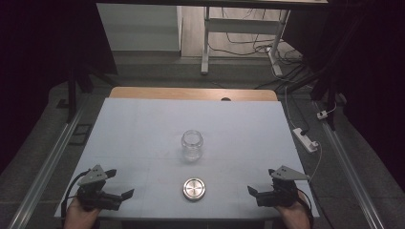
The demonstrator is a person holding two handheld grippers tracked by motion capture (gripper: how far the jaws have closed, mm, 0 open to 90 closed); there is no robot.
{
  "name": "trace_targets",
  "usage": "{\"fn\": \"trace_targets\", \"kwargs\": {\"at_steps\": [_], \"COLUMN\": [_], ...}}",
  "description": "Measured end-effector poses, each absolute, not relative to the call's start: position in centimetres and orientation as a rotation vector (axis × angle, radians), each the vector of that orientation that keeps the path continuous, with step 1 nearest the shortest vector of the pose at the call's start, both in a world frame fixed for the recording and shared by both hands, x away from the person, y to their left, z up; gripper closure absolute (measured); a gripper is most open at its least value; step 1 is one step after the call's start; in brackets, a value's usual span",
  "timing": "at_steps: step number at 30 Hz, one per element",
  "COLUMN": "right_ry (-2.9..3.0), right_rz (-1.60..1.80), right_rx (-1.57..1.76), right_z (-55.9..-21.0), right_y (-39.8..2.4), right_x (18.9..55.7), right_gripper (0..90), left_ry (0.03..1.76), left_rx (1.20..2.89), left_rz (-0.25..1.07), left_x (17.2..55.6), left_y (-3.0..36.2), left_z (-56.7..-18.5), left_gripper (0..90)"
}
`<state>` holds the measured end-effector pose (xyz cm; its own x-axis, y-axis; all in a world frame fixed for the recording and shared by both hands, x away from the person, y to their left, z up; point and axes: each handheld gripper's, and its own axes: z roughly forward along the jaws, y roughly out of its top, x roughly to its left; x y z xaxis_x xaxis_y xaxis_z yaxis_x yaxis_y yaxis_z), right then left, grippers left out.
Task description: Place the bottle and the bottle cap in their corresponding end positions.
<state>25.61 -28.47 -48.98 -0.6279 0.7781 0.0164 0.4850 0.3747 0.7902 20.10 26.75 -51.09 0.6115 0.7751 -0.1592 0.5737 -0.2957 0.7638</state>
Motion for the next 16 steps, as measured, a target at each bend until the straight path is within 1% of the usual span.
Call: {"fn": "trace_targets", "kwargs": {"at_steps": [9, 16], "right_ry": [2.289, 2.305], "right_rz": [1.042, 1.007], "right_rx": [1.190, 1.209], "right_z": [-49.7, -49.7], "right_y": [-30.0, -30.0], "right_x": [24.5, 24.3], "right_gripper": [0.0, 0.0], "left_ry": [1.172, 1.193], "left_rx": [2.029, 2.034], "left_rz": [0.321, 0.309], "left_x": [18.9, 18.8], "left_y": [28.2, 28.3], "left_z": [-52.2, -52.2], "left_gripper": [0.0, 0.0]}}
